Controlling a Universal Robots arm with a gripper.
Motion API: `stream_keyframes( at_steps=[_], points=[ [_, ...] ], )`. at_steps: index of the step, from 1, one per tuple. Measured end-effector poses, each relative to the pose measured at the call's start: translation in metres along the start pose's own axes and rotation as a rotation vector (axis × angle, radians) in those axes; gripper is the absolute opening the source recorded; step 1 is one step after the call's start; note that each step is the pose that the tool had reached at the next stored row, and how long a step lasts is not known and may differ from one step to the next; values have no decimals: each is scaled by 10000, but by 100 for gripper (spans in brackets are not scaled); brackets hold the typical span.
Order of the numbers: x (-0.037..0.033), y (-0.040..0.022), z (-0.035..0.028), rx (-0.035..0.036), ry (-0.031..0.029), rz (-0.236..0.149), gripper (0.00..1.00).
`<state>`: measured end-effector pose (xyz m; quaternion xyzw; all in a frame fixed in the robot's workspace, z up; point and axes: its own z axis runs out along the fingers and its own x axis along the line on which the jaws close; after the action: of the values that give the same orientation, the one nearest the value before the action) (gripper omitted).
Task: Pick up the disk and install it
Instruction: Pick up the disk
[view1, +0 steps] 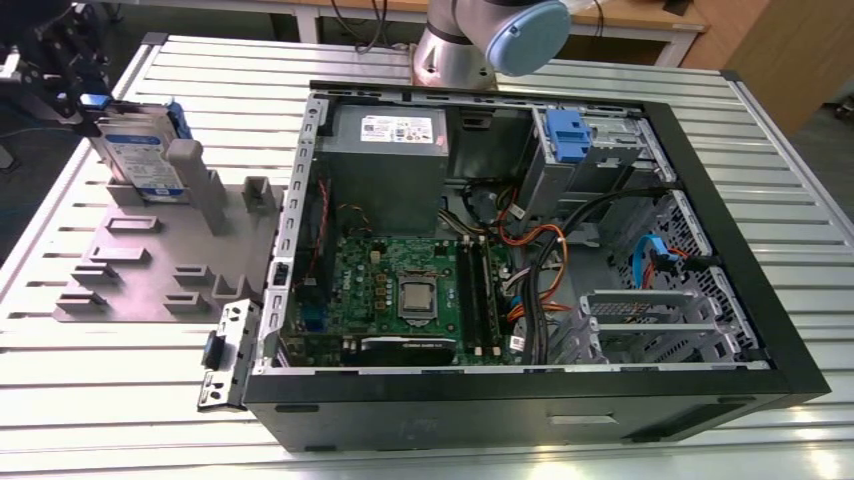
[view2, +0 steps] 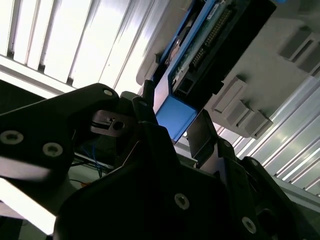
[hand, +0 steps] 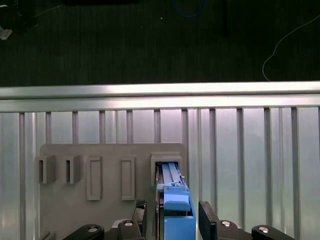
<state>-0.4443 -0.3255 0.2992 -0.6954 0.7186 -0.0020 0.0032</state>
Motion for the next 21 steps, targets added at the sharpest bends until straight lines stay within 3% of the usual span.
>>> stream_keyframes(
  at_steps=[3, 8, 21],
  points=[
    [0, 0, 20, -15, 1, 7, 53],
    [-1, -11, 40, -147, 6, 19, 53],
    [-1, -19, 45, -148, 8, 180, 53]
  ],
)
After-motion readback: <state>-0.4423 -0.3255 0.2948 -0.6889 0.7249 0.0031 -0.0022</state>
